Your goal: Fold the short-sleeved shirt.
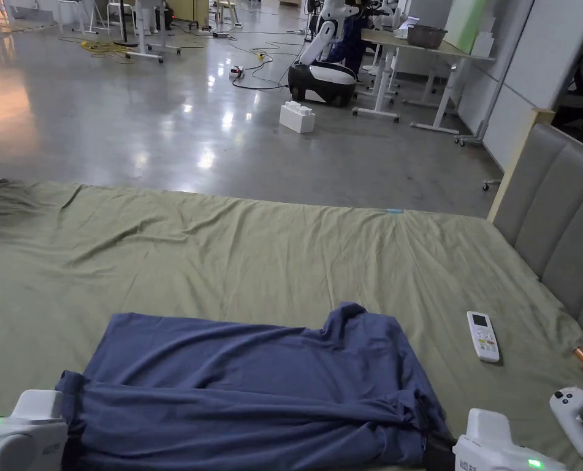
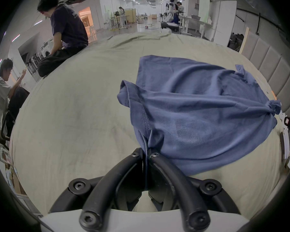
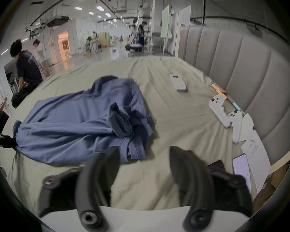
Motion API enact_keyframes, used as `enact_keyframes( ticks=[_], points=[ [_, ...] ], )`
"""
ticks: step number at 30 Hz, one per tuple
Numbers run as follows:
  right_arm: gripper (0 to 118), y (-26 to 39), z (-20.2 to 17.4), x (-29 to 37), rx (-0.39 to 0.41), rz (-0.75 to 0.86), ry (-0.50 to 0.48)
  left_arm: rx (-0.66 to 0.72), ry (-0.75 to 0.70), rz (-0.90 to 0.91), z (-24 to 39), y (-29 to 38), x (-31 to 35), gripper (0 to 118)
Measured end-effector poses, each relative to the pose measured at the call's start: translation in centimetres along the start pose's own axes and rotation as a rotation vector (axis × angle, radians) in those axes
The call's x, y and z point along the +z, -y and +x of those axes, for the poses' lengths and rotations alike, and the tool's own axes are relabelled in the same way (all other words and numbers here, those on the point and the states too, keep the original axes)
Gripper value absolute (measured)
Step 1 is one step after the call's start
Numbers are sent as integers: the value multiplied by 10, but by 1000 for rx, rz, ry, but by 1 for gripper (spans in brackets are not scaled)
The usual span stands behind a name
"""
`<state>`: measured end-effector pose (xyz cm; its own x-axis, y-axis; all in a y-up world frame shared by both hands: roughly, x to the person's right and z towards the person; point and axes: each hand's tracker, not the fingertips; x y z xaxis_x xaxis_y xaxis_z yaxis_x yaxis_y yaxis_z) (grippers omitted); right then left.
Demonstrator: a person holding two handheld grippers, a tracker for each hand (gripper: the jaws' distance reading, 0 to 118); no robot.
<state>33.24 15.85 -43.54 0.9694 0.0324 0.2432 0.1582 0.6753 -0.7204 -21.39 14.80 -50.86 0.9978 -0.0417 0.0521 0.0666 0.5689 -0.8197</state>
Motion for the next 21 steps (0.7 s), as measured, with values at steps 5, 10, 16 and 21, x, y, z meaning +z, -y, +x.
enact_keyframes(
  ticks=[5, 10, 16, 21],
  points=[
    [84, -24, -13, -32, 9, -93, -31, 3, -2, 18, 3, -3, 7, 5],
    [87, -31, -34, -64, 112, -209, -38, 18, -2, 19, 0, -4, 4, 5],
    [76, -16, -42, -81, 100, -244, -59, 31, 3, 10, -1, -4, 3, 5],
    [20, -12, -47, -70, 86, -201, -79, 17, 4, 16, 1, -4, 4, 5]
  ],
)
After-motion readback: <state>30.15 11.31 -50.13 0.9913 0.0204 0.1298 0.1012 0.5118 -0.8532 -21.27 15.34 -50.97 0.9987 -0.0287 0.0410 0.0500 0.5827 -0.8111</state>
